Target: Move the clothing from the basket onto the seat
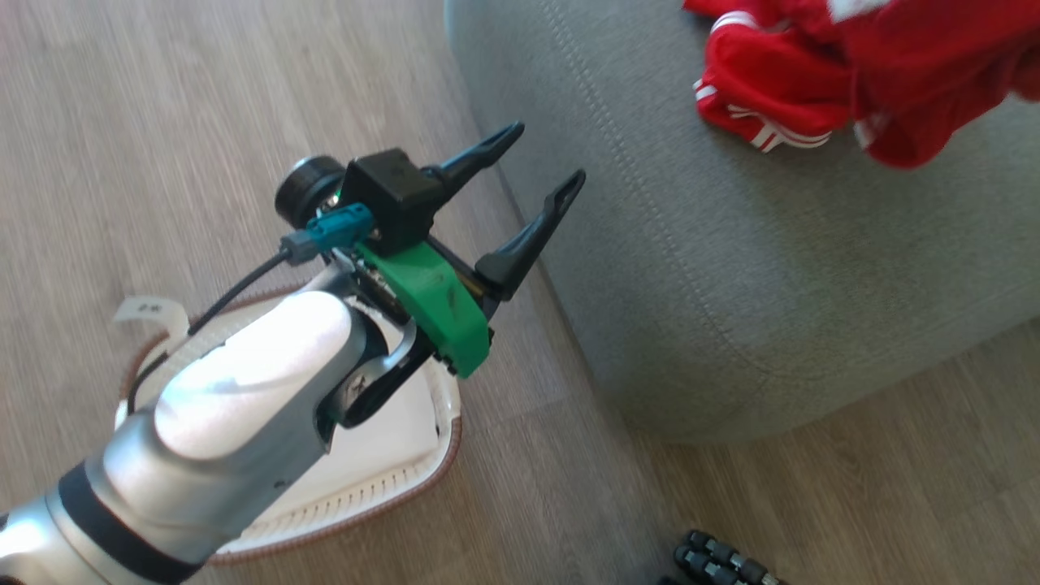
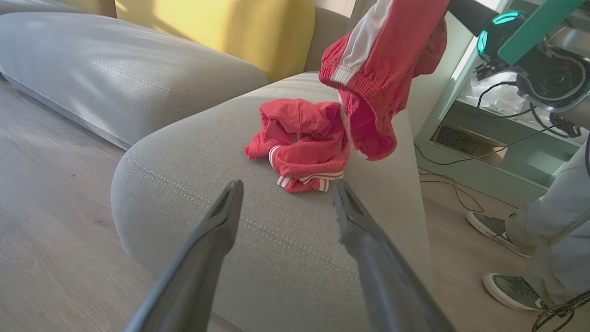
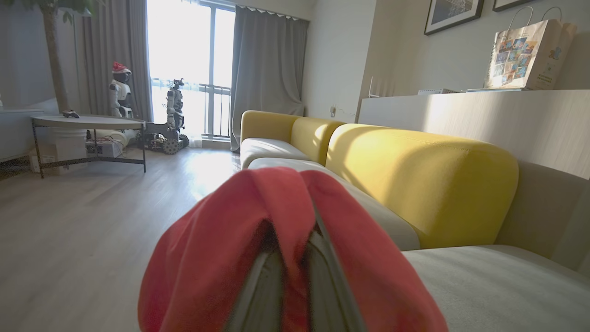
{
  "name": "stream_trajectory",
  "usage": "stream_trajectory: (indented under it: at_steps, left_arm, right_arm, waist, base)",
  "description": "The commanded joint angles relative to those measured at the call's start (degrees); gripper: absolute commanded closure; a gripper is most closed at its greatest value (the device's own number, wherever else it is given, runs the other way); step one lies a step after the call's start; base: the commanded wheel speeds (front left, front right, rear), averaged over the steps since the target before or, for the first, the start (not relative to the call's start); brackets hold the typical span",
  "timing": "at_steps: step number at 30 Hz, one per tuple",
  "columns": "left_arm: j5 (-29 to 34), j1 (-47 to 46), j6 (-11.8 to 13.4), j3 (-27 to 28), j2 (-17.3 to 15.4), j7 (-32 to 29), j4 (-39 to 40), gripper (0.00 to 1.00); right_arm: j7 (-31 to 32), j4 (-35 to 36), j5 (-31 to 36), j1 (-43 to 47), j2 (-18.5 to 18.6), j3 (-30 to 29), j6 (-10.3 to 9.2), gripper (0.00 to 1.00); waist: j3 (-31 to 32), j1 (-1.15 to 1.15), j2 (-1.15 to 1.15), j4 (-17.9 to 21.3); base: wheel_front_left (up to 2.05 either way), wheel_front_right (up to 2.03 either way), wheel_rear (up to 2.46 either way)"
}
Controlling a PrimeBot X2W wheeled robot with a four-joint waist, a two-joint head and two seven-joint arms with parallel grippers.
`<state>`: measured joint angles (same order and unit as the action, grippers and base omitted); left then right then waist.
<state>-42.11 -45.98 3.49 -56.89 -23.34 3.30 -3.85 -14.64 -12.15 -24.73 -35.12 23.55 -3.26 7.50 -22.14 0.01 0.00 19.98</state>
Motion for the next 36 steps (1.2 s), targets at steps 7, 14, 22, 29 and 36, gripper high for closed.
stream_trajectory:
  at_steps: [7, 14, 22, 29, 36]
  left_arm:
    - [1.27, -5.43, -0.66, 1.80, -0.69, -0.42, 2.87, 0.00]
    - [1.74, -7.08, -1.26, 1.58, 0.13, -0.09, 3.00, 0.00]
    - [1.81, -7.95, -1.95, 1.74, 0.24, 1.02, 2.50, 0.00]
    - [1.63, -8.02, -2.00, 1.75, 0.24, 1.51, 1.87, 0.00]
    - [1.13, -7.41, -1.81, 1.67, 0.33, 2.07, 1.07, 0.00]
  right_arm:
    - [-0.31, -6.06, 0.12, -7.37, 4.45, -0.58, -0.01, 1.00]
    - [3.01, -16.01, 1.79, -13.10, 6.87, 1.75, -0.01, 1.00]
    - [8.97, -27.48, 4.12, -17.79, 7.54, 3.70, -0.01, 1.00]
    - [13.53, -34.24, 2.60, -19.64, 7.27, 6.40, -0.01, 1.00]
    - [13.13, -37.46, 1.43, -20.52, 7.73, 9.01, -0.01, 0.87]
  waist:
    - [-5.96, -0.01, 0.00, -2.74]
    - [-10.00, -0.01, 0.00, -5.21]
    - [-11.98, -0.01, 0.00, -7.06]
    - [-11.96, -0.01, 0.00, -7.69]
    - [-9.85, -0.01, 0.00, -7.52]
  base:
    - [0.00, 0.00, 0.00]
    - [0.00, 0.00, 0.00]
    - [0.00, 0.00, 0.00]
    - [0.00, 0.00, 0.00]
    - [0.00, 0.00, 0.00]
